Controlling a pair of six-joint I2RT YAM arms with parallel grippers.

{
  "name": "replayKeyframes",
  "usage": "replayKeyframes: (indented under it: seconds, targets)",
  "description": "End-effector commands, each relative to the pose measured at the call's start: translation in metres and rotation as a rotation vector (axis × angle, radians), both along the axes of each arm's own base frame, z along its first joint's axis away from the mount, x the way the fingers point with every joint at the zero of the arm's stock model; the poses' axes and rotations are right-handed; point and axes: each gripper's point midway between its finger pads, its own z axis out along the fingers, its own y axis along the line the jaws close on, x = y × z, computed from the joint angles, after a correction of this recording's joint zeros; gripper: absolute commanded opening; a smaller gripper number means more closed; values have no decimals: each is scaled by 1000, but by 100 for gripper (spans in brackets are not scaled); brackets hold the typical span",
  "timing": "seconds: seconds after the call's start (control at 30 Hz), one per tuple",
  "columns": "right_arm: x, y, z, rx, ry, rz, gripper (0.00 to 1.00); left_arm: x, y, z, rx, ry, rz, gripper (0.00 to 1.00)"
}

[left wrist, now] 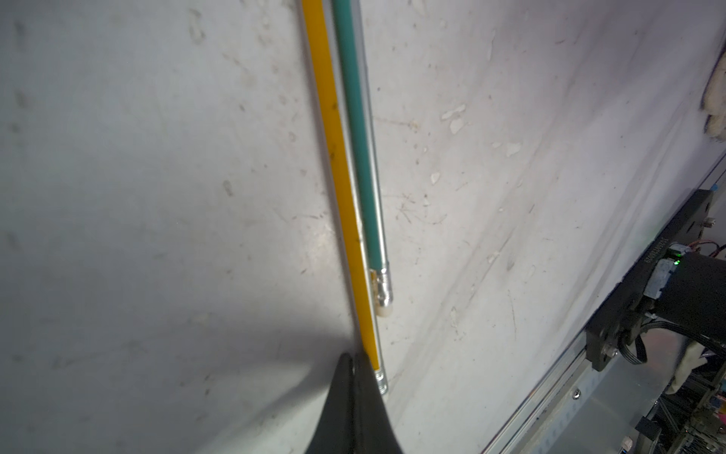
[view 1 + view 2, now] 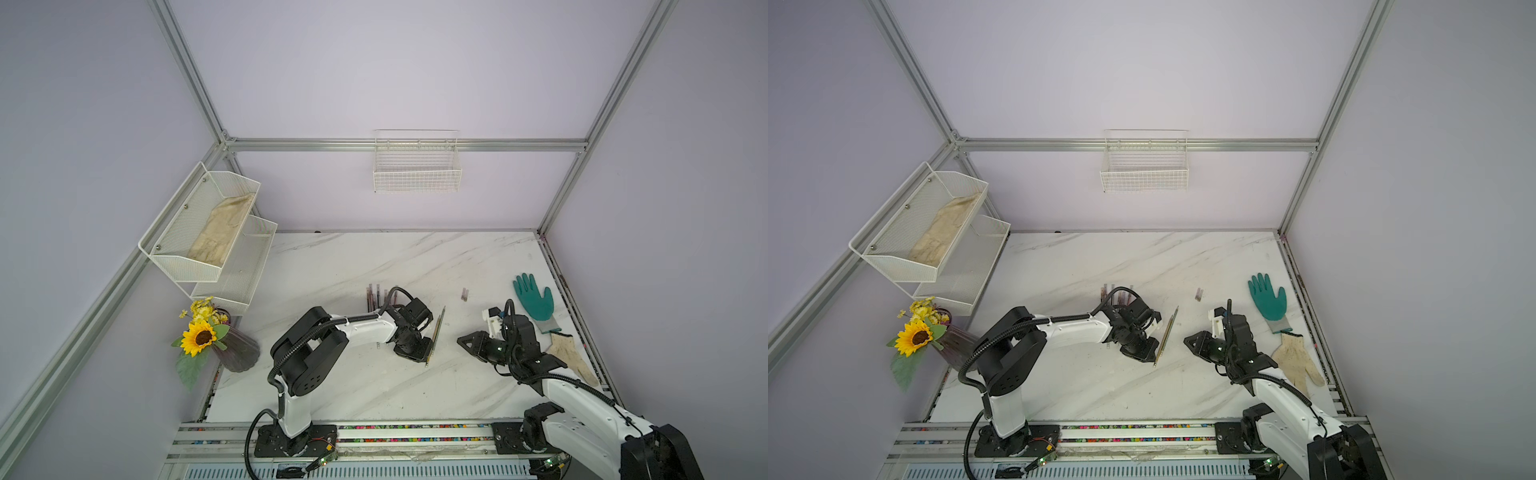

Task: Remove the protective cover of the pencils
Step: Adjust the pencil at the center of the board, then move the pencil to the center of the board.

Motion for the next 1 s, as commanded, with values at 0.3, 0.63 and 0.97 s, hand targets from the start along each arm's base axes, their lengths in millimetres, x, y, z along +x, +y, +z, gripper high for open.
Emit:
replayKeyframes:
  seconds: [0.3, 0.63, 0.97]
  targets:
    - [15, -6, -1, -82, -47, -13, 24, 60, 34, 59, 46, -172, 100, 6]
    - [43, -33, 32, -209, -230, -146, 24, 127, 73, 67, 140, -256, 196, 25]
    - [42, -34, 47, -205, -308, -150, 25, 159, 89, 44, 254, -273, 208, 25]
